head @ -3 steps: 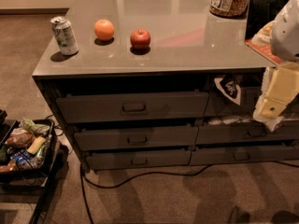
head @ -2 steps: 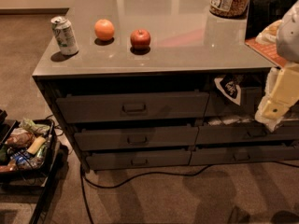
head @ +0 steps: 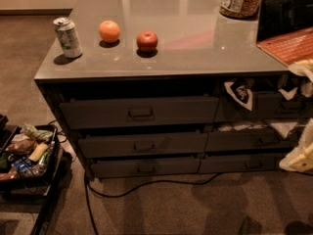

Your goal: Open middle drawer

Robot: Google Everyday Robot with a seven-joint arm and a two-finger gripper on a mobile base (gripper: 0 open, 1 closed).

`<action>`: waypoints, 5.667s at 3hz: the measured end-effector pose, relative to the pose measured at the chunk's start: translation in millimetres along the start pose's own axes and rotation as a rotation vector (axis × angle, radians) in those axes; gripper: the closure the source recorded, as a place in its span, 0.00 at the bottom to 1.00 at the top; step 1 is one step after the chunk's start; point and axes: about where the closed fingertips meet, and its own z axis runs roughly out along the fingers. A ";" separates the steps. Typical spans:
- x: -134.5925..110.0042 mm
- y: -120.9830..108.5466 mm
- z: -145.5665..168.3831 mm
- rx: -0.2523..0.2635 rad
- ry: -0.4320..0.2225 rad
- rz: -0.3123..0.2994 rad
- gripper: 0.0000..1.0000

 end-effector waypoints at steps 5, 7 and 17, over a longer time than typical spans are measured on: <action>-18.9 33.0 58.0 -0.012 -0.182 -0.138 0.00; -16.7 48.8 168.2 -0.121 -0.134 -0.214 0.00; 2.5 69.5 374.6 0.022 -0.166 -0.259 0.00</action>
Offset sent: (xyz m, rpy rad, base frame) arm 0.0033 0.0026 -0.0203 0.1055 -0.0681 0.0344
